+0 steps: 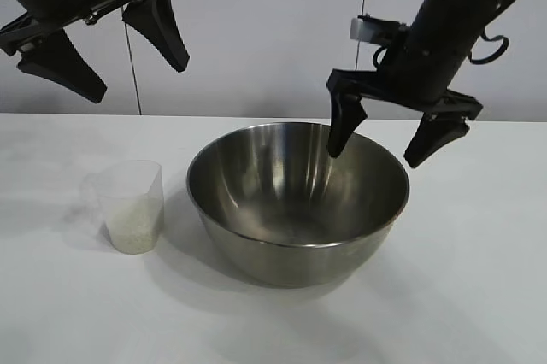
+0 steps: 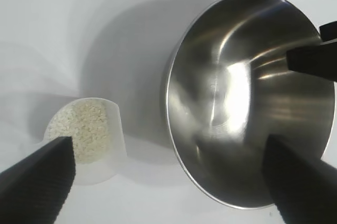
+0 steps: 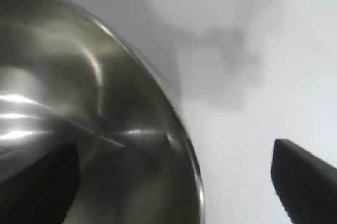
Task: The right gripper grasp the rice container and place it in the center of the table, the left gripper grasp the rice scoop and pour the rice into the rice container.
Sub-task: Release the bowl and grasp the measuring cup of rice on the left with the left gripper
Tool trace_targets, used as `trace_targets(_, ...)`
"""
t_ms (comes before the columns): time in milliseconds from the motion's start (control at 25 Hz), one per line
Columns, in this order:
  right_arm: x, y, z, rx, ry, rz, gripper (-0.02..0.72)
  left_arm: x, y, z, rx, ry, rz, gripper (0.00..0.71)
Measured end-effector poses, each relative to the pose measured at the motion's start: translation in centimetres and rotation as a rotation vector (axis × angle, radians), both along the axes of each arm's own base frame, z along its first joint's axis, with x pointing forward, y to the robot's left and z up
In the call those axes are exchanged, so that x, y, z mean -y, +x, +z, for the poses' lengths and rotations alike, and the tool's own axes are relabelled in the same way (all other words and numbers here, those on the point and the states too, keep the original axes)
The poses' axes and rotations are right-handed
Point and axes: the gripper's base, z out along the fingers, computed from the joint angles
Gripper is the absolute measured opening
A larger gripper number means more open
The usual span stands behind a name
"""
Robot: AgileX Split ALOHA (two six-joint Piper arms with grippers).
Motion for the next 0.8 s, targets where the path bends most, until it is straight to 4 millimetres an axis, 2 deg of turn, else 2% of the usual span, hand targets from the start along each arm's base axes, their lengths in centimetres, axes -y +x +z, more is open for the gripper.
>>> trace_targets(240,1.8,0.3,1.0,-0.02,0.03,-0.042,0.694,0.0,0.0,0.0,0.0,0.0,0.0,0.694)
trace_targets(440,3.3,-0.1,1.6,-0.029,-0.028,-0.026,0.694,0.0,0.0,0.0,0.0,0.0,0.0,0.694)
trace_targets(560,6.0,0.0,2.3,-0.013,-0.059,-0.084,0.694,0.0,0.0,0.0,0.0,0.0,0.0,0.694)
trace_targets(800,13.4,-0.4,2.2,-0.052,-0.08,-0.247,0.694,0.0,0.0,0.0,0.0,0.0,0.0,0.694)
